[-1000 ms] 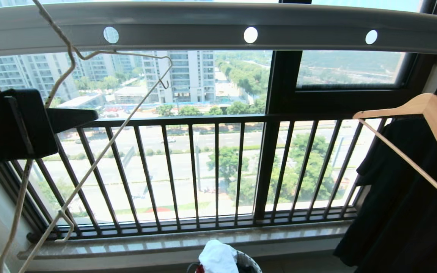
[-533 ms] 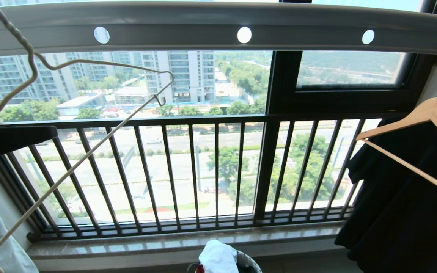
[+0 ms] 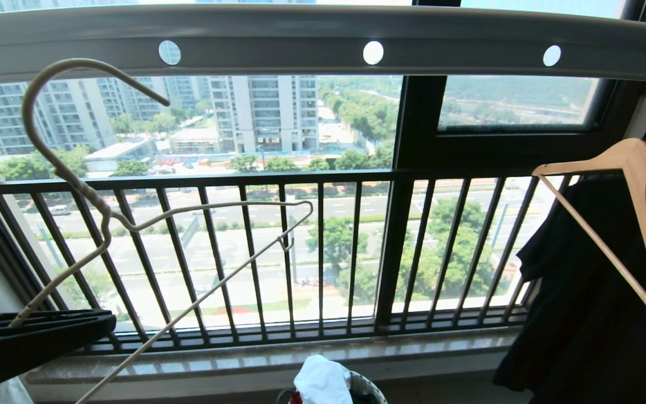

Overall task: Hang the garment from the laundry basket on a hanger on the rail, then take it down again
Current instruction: Pick up the clothes rack on the clothesline

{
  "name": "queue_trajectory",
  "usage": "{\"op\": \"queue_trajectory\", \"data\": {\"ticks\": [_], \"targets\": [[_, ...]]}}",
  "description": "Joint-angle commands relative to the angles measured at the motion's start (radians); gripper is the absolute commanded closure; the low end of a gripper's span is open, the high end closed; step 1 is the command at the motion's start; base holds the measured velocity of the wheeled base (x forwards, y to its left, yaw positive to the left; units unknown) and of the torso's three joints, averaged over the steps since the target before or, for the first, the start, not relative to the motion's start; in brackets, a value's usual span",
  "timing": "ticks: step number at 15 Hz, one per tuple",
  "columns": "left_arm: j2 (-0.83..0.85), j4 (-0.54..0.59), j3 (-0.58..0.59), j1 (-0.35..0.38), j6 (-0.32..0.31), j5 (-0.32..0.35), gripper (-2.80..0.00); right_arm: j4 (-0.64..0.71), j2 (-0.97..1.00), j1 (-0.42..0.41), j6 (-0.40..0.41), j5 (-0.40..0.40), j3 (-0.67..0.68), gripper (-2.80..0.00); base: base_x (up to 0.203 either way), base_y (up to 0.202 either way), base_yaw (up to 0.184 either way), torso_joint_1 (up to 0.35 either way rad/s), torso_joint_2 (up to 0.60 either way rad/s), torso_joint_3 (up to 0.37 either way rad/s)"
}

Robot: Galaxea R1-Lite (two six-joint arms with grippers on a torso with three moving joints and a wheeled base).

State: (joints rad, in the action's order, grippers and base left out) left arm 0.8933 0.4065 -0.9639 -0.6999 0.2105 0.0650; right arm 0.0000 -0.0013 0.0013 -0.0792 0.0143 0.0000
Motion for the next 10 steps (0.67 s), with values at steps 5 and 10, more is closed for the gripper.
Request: {"op": "queue_trajectory", "data": {"ticks": [5, 10], "targets": [[0.226, -0.048, 0.014, 0.003, -0.163, 0.139, 0.00, 0.000, 0.001, 0.000, -0.001, 0.000, 0.002, 0.00, 0.000, 0.000, 0.000, 0.000, 0.00, 0.000], [0.426, -0.111, -0.027, 0.069, -0.269, 0.220, 0.00, 0.000, 0.001, 0.000, -0.001, 0.000, 0.002, 0.00, 0.000, 0.000, 0.000, 0.000, 0.00, 0.000]]}}
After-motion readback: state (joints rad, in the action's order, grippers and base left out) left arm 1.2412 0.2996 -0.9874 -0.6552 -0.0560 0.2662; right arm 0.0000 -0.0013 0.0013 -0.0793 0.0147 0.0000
